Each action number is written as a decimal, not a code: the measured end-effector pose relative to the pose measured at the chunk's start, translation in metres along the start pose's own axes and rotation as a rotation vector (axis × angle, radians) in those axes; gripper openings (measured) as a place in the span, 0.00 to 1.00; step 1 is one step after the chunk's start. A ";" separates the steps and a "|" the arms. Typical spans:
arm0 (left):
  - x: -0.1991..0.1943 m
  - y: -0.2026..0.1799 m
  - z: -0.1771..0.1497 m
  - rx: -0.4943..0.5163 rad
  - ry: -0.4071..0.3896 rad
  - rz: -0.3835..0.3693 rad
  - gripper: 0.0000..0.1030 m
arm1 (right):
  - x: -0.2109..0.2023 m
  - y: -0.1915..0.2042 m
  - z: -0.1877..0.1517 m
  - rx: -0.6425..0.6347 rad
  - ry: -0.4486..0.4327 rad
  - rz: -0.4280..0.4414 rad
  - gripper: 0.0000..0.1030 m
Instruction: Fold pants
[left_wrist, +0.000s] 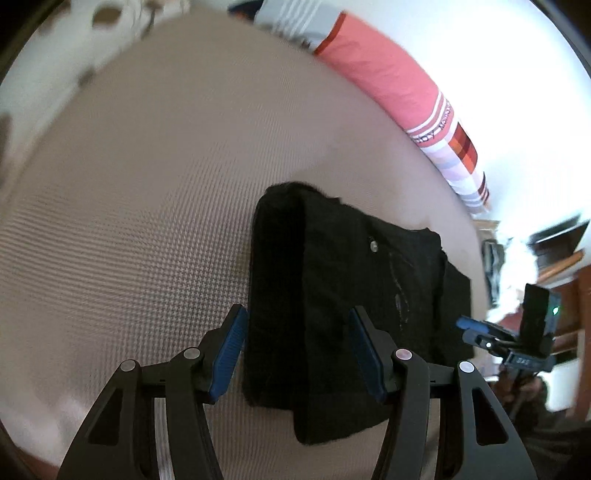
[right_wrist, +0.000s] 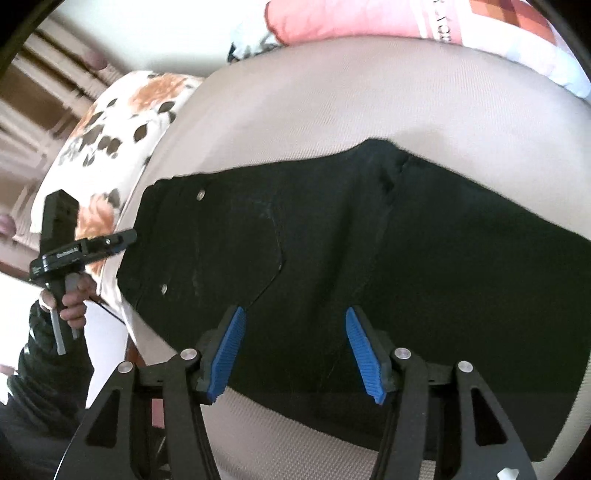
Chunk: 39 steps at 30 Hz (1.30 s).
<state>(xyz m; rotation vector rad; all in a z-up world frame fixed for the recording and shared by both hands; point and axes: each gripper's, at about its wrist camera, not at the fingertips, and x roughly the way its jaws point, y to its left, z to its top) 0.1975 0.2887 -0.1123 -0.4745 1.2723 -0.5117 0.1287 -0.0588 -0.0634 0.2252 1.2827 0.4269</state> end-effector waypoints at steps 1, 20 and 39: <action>0.005 0.006 0.004 -0.020 0.027 -0.019 0.56 | -0.002 0.000 0.002 0.002 -0.004 -0.014 0.54; 0.045 0.026 0.044 -0.042 0.219 -0.386 0.54 | -0.015 -0.004 0.013 0.164 -0.072 -0.025 0.54; 0.013 -0.106 0.009 -0.140 -0.072 0.075 0.16 | -0.079 -0.053 -0.010 0.211 -0.241 0.033 0.54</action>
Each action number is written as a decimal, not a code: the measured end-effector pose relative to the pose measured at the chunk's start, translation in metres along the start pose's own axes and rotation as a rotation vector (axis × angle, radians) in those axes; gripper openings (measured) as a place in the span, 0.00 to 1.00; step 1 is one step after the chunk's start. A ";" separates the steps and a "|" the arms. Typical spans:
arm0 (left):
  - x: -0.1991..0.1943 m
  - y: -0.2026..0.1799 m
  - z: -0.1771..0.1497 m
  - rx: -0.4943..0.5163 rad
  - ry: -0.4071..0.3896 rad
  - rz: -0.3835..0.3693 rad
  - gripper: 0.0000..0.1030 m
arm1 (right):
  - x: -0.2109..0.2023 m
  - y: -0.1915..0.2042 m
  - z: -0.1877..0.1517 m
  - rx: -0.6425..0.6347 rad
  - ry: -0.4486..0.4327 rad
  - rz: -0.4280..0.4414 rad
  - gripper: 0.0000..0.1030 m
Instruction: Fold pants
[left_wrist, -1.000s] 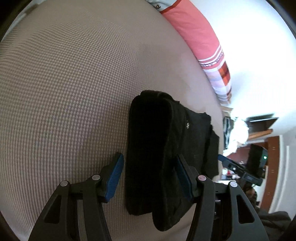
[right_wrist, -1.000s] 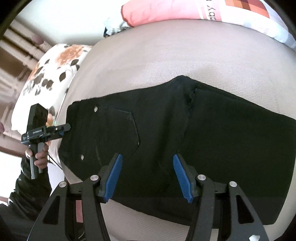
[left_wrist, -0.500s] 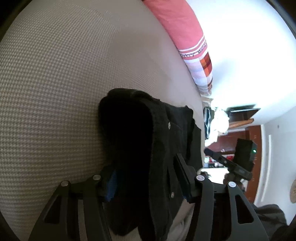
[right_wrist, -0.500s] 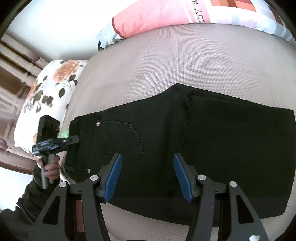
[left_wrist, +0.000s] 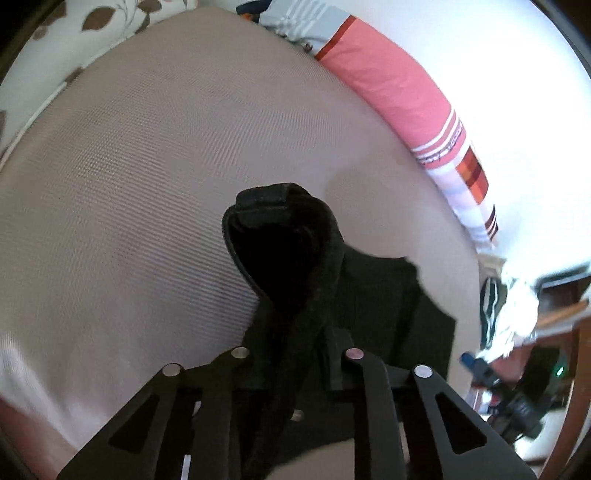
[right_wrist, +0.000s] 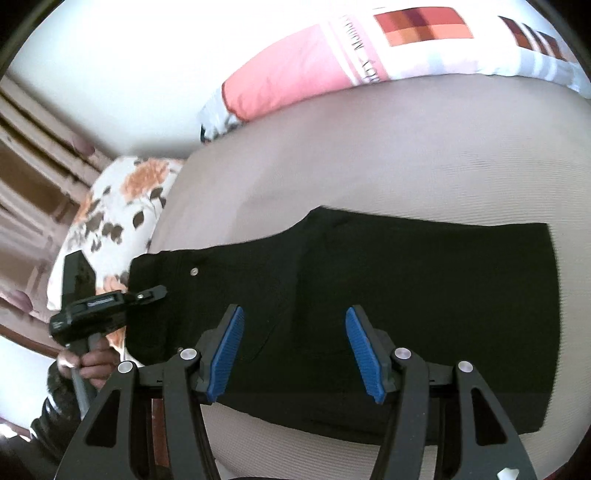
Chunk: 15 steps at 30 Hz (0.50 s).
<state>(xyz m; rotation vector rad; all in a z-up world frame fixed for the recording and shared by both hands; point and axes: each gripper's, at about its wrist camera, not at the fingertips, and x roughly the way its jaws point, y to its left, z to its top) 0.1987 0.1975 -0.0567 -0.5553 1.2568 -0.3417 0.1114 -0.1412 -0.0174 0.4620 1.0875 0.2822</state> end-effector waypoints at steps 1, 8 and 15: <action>-0.002 -0.016 -0.006 0.004 -0.011 0.008 0.14 | -0.004 -0.004 0.000 0.007 -0.010 0.003 0.54; -0.005 -0.111 -0.034 0.043 -0.037 -0.039 0.11 | -0.051 -0.056 0.001 0.050 -0.085 0.016 0.54; 0.048 -0.210 -0.060 0.134 -0.005 -0.078 0.11 | -0.096 -0.122 -0.011 0.146 -0.176 0.004 0.55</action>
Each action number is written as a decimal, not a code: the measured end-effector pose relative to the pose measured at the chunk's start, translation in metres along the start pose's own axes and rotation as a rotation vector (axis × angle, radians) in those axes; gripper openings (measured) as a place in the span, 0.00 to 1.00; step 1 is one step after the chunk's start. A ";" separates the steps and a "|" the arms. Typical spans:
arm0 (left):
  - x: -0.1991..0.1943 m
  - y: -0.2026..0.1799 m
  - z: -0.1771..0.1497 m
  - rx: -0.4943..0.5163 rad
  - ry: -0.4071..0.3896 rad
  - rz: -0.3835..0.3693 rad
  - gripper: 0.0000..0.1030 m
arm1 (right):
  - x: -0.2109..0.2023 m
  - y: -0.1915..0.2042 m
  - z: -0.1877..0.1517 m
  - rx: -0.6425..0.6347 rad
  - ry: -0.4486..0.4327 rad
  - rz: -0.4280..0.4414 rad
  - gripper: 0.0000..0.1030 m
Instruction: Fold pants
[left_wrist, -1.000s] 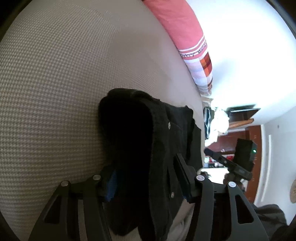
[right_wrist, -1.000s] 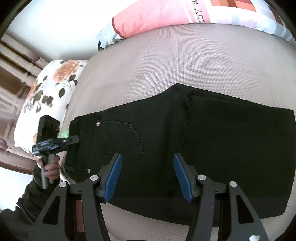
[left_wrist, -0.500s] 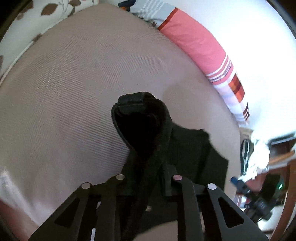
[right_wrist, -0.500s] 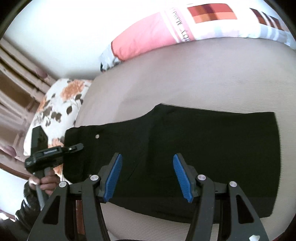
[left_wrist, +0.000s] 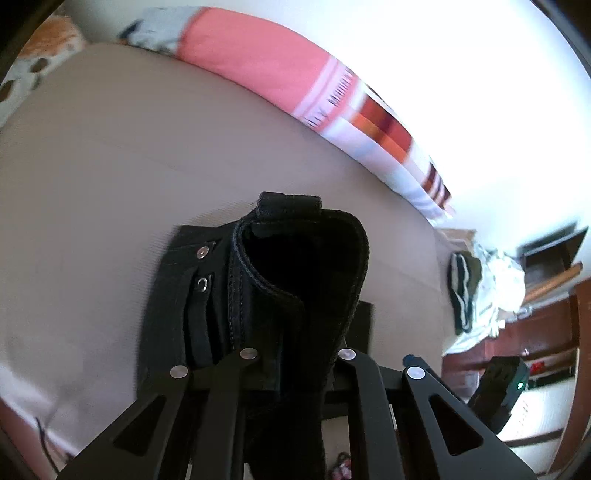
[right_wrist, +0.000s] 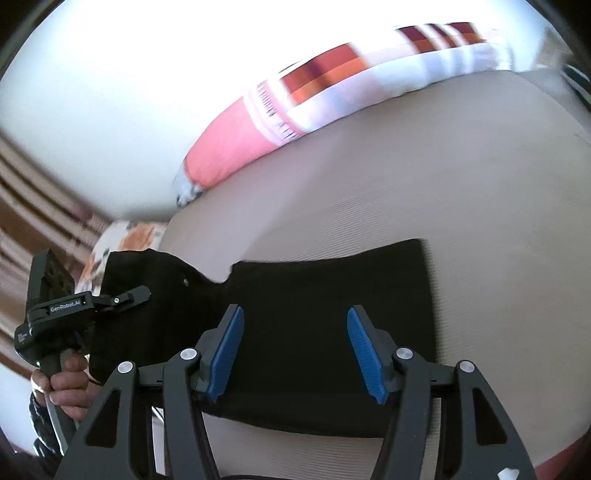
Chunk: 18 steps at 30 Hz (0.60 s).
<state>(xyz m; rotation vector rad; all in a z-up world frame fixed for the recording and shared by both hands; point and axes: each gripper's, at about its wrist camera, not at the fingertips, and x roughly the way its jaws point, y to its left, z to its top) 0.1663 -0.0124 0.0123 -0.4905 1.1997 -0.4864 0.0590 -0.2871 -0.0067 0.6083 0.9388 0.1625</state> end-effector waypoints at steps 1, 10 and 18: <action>0.008 -0.008 -0.002 0.005 0.001 -0.004 0.11 | -0.005 -0.010 -0.001 0.017 -0.011 -0.005 0.55; 0.096 -0.054 -0.036 0.154 0.037 0.097 0.11 | -0.019 -0.068 -0.018 0.148 -0.043 -0.024 0.55; 0.128 -0.058 -0.052 0.236 0.067 0.127 0.26 | -0.011 -0.071 -0.019 0.149 -0.013 -0.012 0.55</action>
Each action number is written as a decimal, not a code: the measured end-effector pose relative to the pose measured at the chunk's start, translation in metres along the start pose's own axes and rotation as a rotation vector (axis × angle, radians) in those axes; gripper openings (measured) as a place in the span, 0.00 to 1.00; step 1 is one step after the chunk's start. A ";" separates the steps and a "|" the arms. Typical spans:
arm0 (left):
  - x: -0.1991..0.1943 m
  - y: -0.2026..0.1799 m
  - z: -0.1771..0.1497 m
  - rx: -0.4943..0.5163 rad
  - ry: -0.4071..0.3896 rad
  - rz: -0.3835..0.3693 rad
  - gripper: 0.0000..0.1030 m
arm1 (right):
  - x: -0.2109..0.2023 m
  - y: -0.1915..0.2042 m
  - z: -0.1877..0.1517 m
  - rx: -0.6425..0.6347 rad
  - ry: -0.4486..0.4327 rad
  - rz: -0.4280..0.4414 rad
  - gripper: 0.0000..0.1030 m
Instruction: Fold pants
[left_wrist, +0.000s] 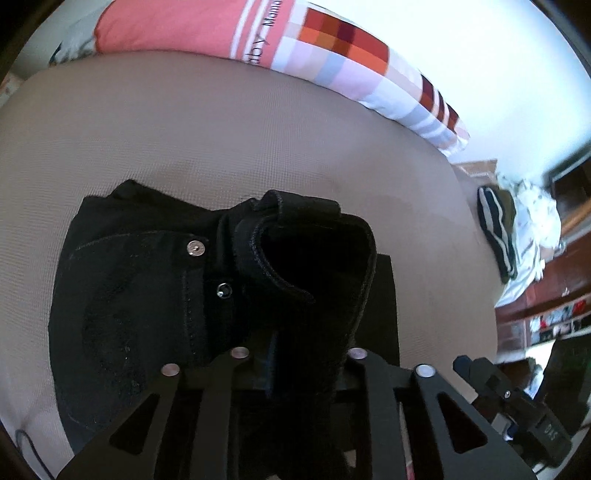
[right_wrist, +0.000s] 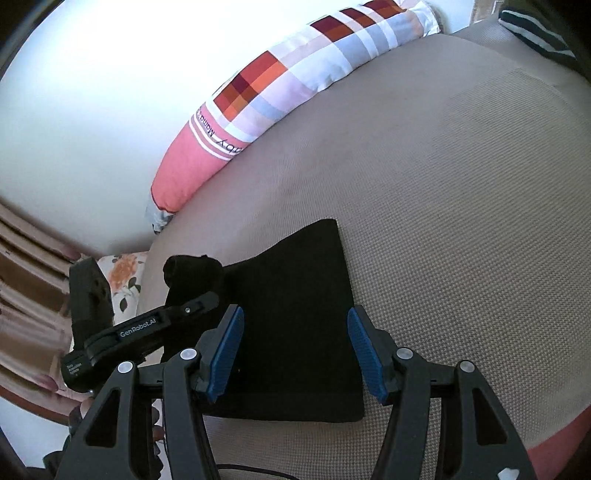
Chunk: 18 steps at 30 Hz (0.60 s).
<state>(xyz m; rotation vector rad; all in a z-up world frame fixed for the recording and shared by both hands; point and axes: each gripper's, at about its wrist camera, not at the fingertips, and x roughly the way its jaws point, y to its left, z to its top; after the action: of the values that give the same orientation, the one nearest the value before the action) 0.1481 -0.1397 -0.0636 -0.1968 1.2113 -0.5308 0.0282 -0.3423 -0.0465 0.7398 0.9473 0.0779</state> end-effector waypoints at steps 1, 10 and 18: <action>-0.002 -0.001 -0.001 0.016 0.001 -0.011 0.37 | 0.000 0.000 -0.001 -0.001 0.002 -0.001 0.55; -0.062 0.020 -0.020 0.109 -0.115 -0.080 0.69 | 0.018 0.005 0.001 -0.032 0.081 -0.001 0.55; -0.082 0.095 -0.037 -0.014 -0.170 0.110 0.69 | 0.066 0.024 0.010 -0.158 0.261 0.109 0.56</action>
<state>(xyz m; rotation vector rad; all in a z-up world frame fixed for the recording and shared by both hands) 0.1209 -0.0129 -0.0482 -0.1816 1.0543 -0.4016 0.0816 -0.3054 -0.0754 0.6440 1.1345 0.3480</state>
